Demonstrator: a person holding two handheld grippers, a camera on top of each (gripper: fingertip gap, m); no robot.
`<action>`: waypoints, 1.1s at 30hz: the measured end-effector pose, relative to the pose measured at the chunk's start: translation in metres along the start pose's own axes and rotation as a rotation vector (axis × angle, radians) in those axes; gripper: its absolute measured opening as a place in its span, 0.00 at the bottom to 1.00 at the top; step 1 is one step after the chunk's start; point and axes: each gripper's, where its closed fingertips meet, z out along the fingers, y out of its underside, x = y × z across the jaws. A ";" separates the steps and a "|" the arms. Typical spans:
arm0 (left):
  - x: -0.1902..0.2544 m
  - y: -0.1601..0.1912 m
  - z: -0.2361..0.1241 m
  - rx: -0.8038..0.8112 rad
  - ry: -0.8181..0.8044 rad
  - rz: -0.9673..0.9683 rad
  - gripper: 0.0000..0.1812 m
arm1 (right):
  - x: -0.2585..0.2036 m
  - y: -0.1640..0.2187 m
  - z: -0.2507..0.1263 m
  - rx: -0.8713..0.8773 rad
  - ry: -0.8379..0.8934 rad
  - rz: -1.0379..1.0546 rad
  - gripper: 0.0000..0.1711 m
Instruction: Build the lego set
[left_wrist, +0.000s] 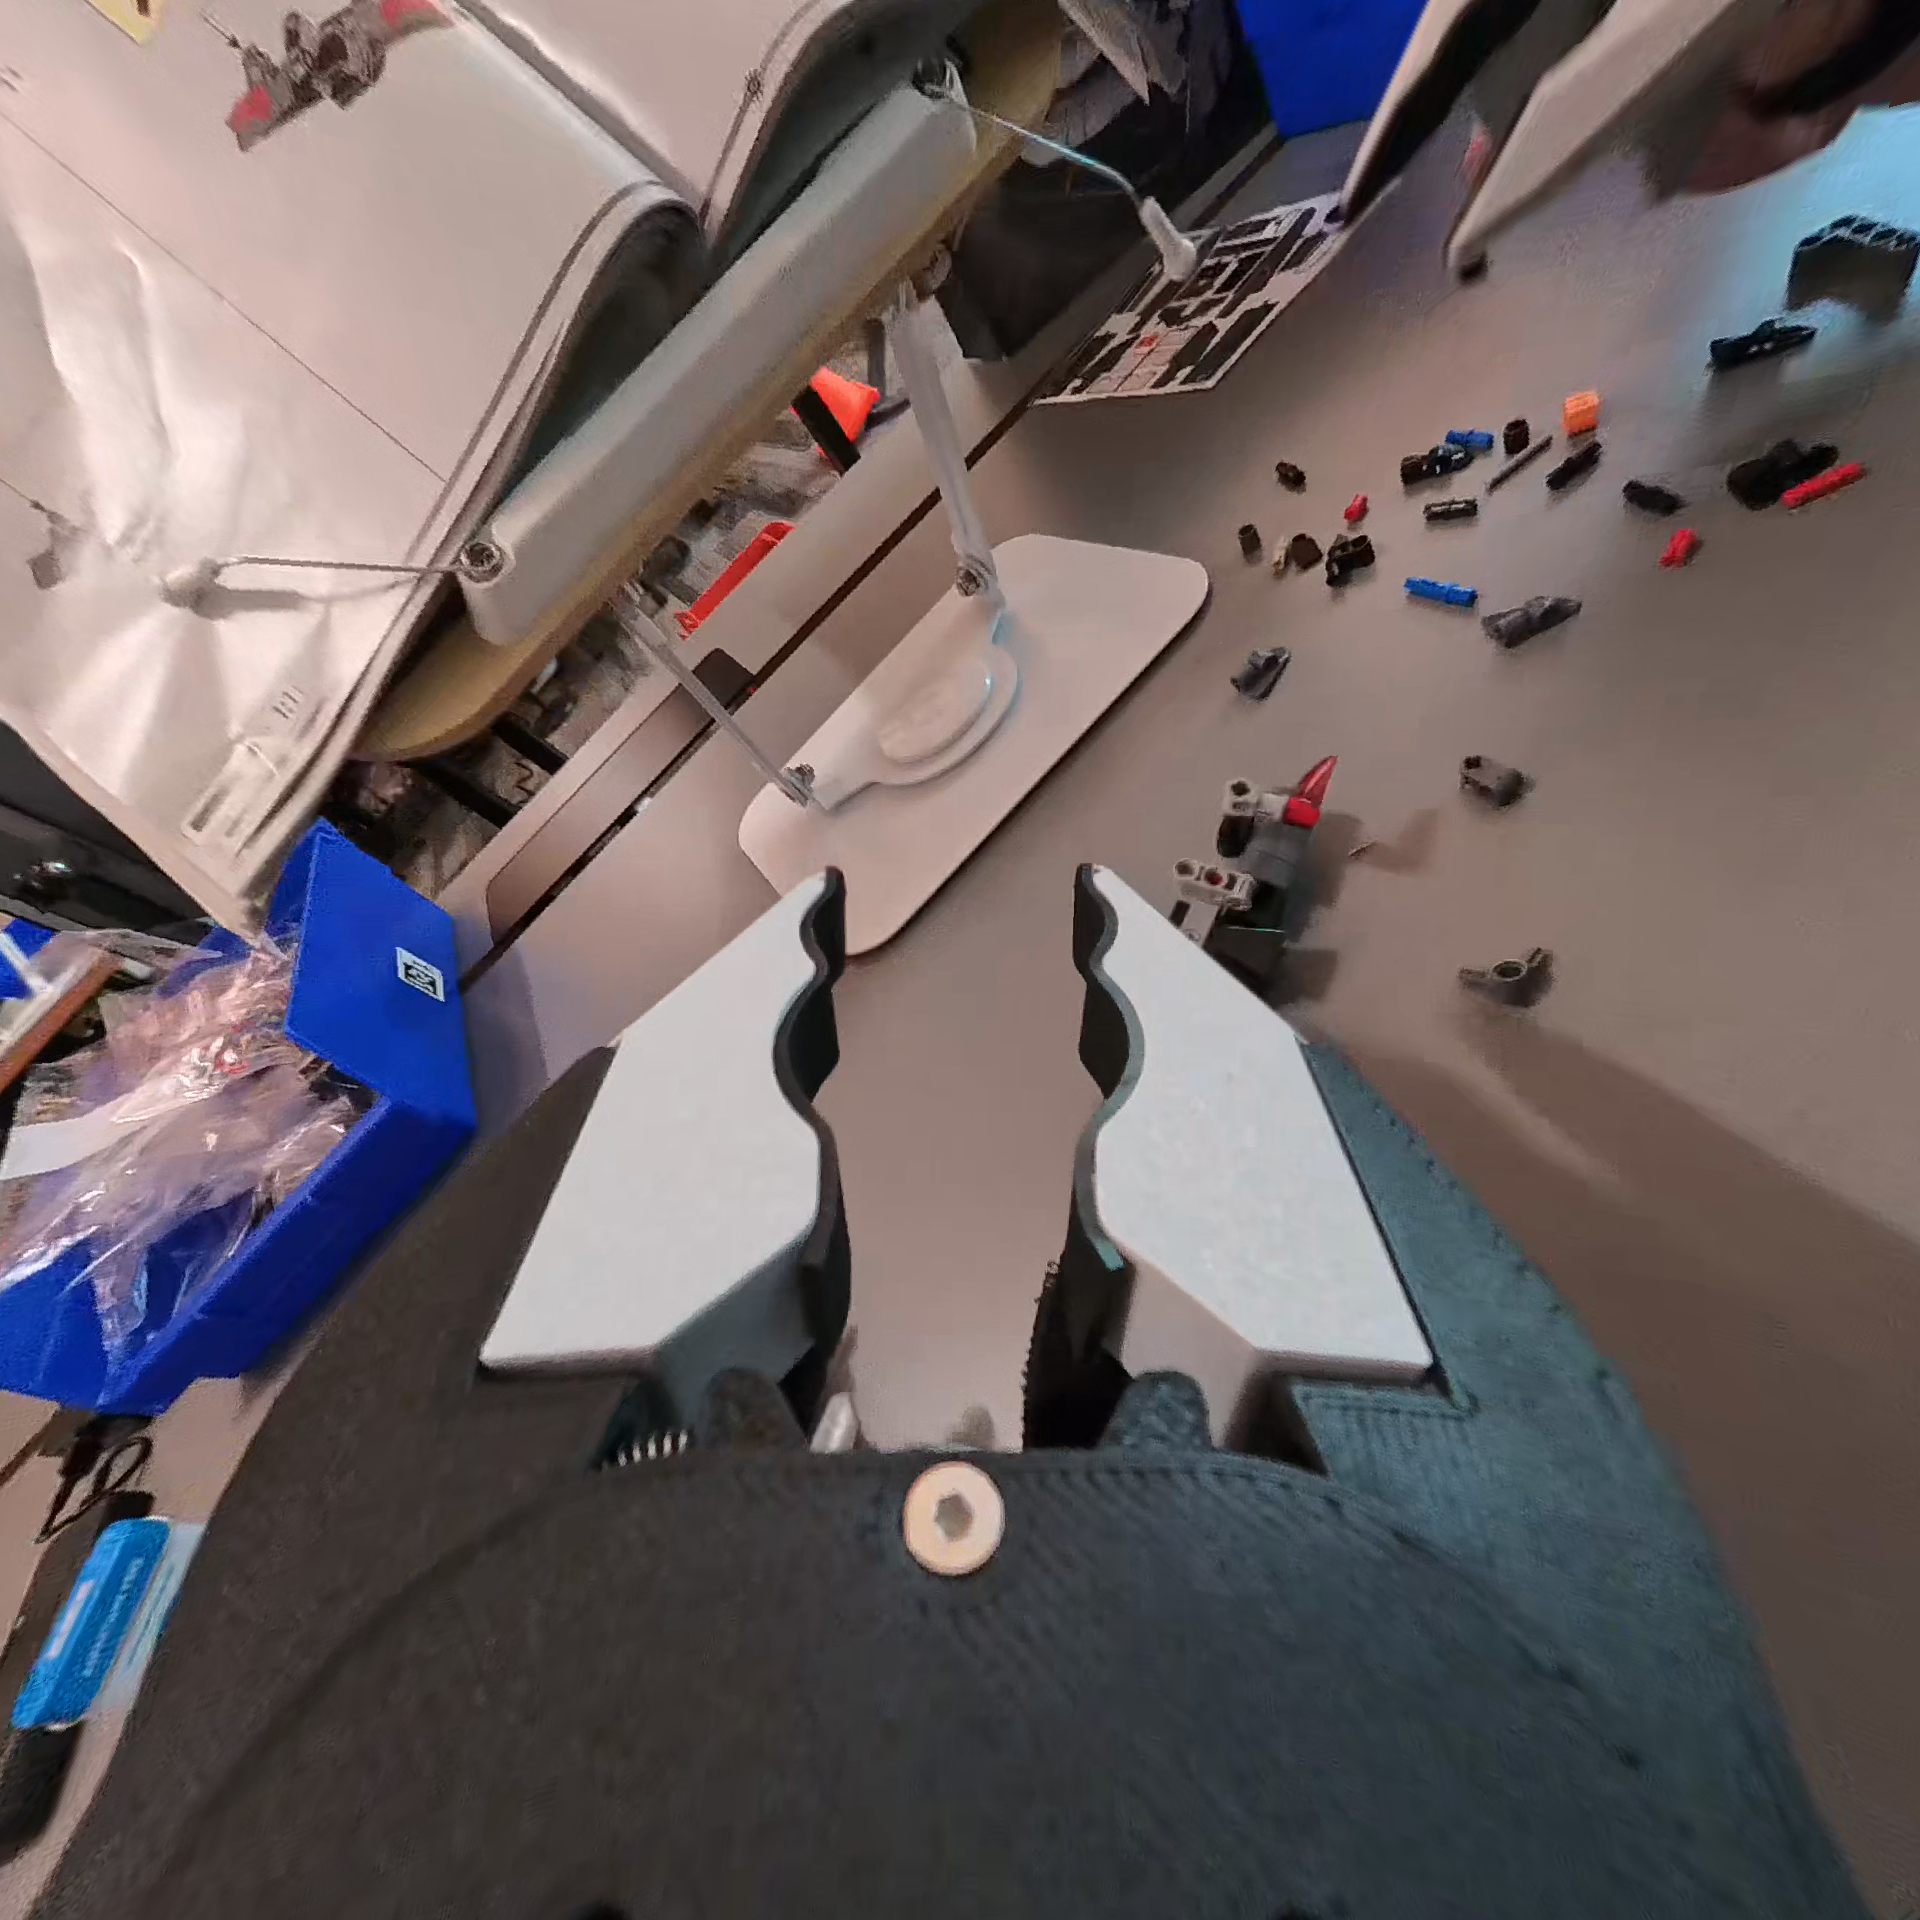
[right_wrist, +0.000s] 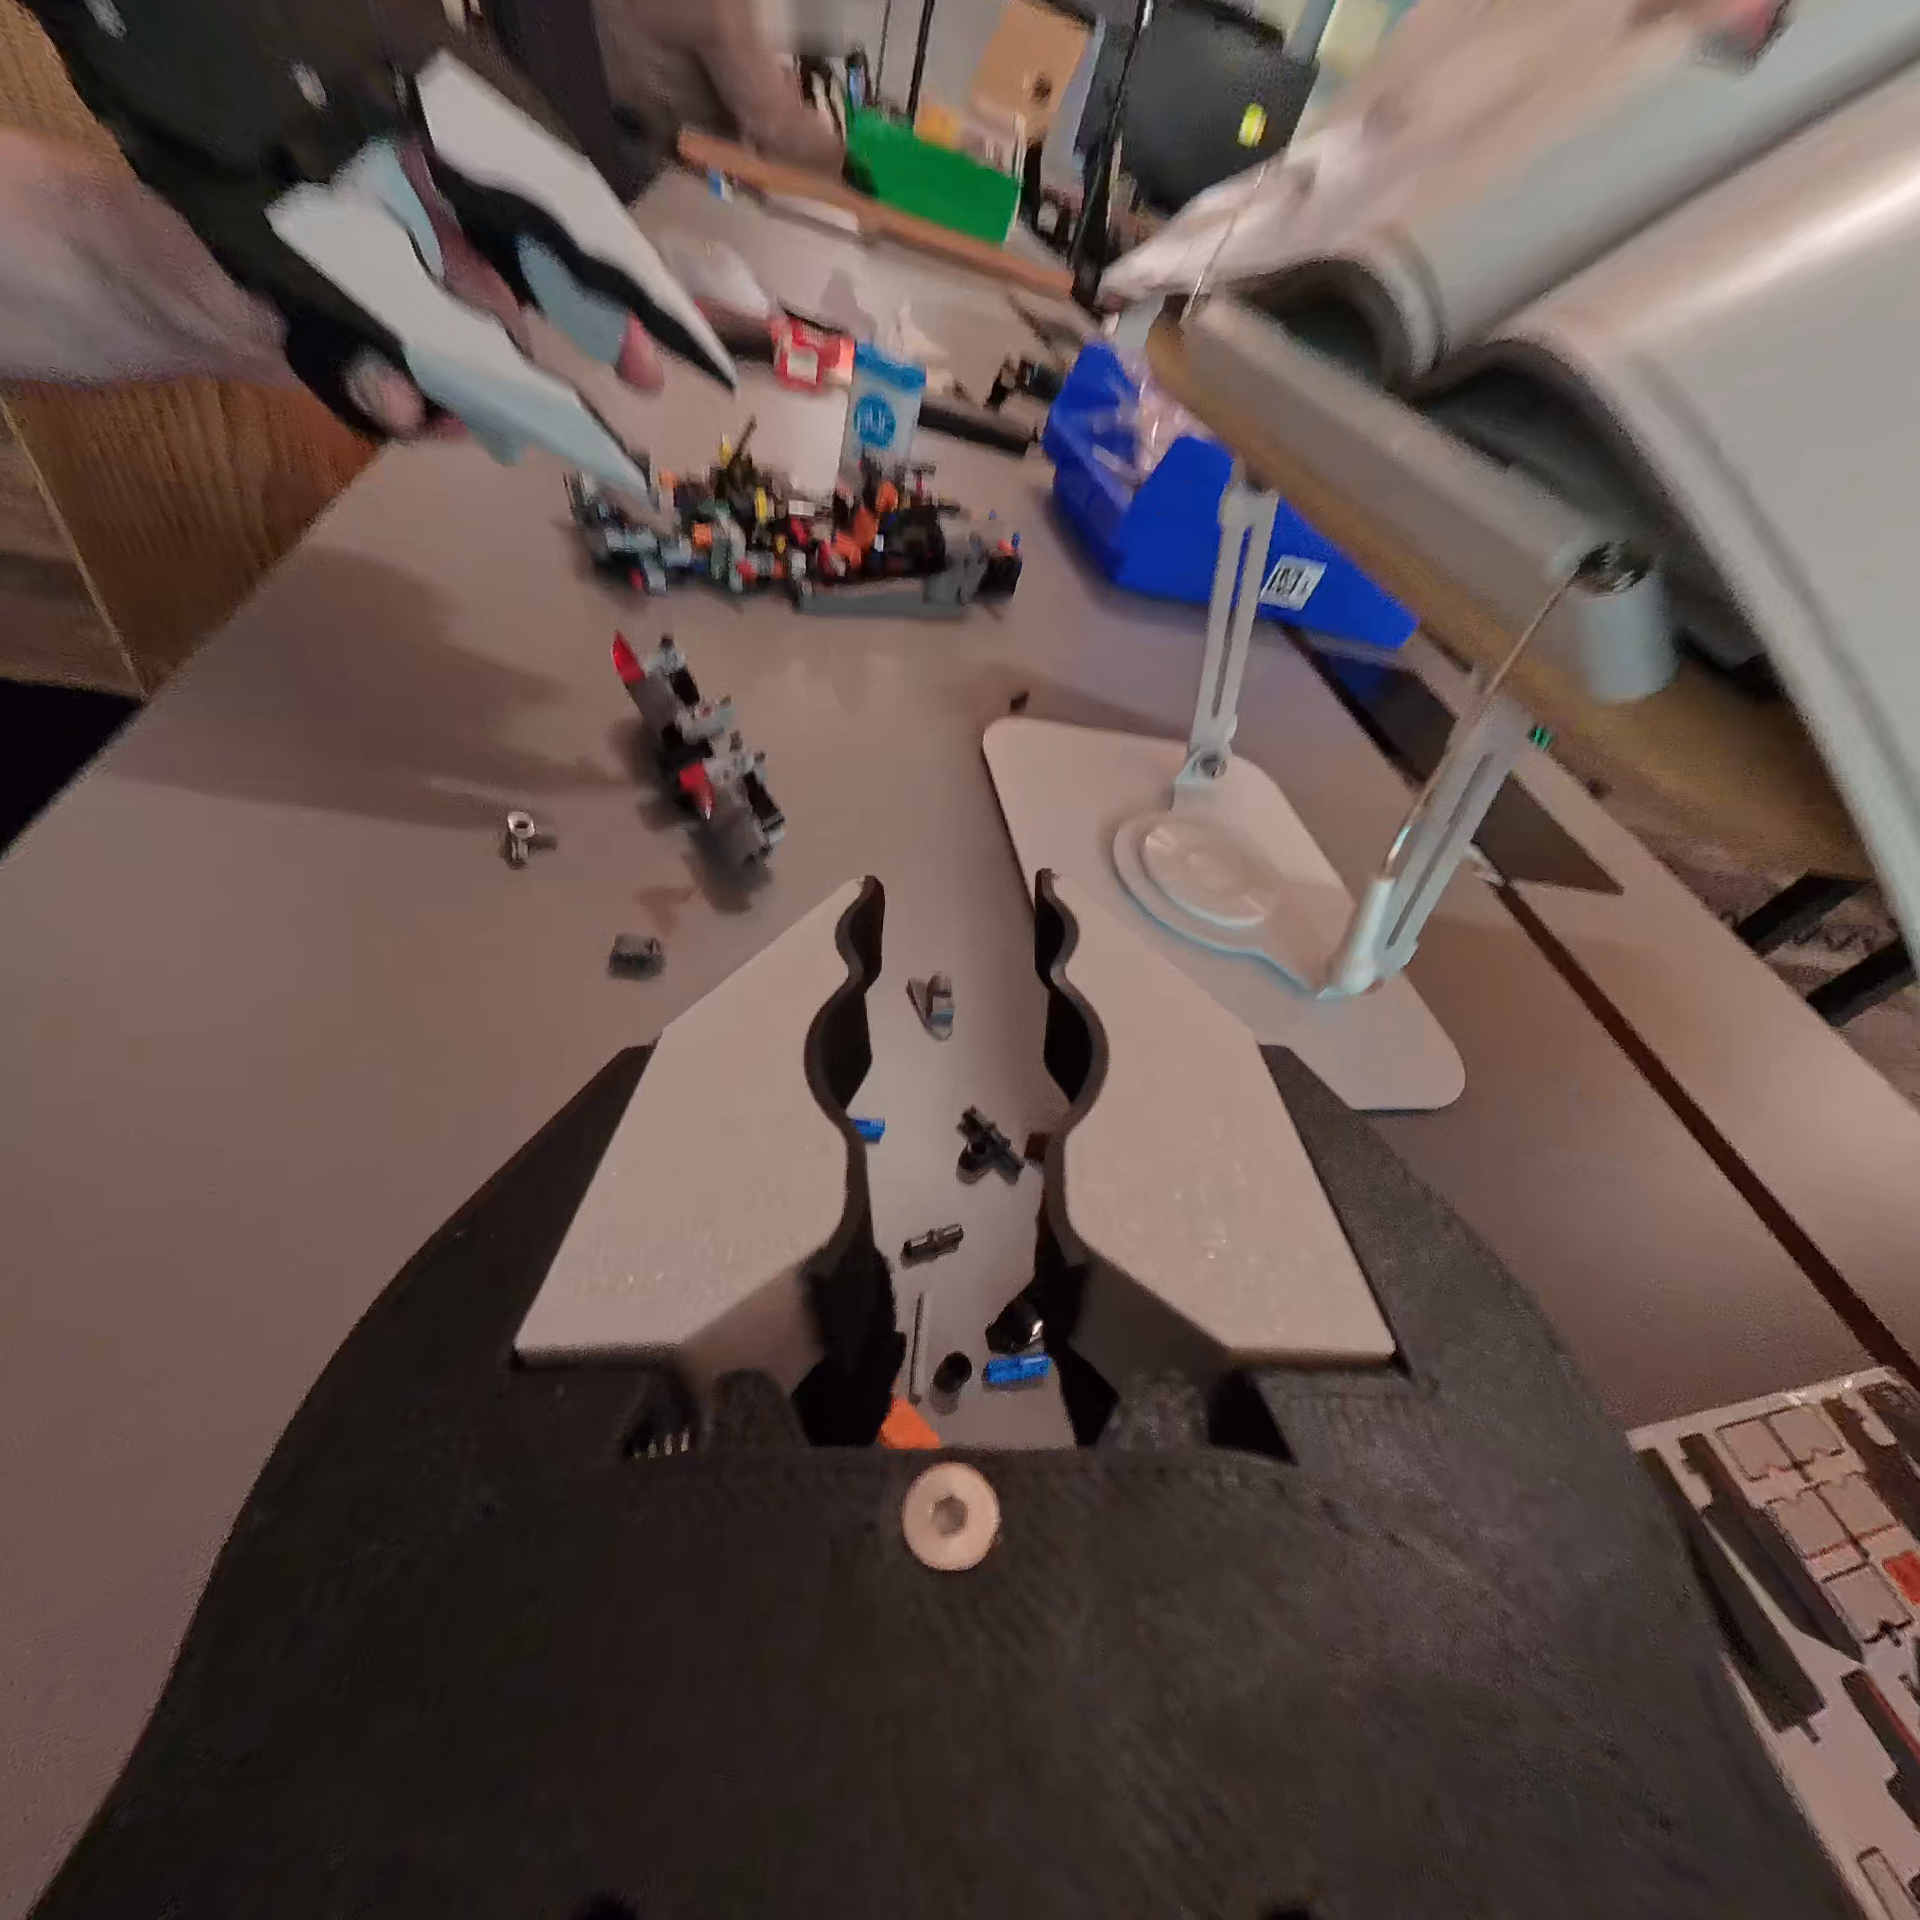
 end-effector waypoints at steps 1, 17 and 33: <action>-0.001 -0.001 -0.001 0.010 -0.008 0.012 0.22 | 0.004 -0.008 -0.004 0.030 0.020 0.002 0.15; -0.089 -0.154 0.112 0.243 -0.025 0.174 0.27 | 0.254 -0.084 -0.043 0.038 0.554 0.153 0.62; -0.093 -0.121 0.144 0.210 0.024 0.056 0.30 | 0.255 -0.073 -0.014 -0.007 0.450 0.171 0.35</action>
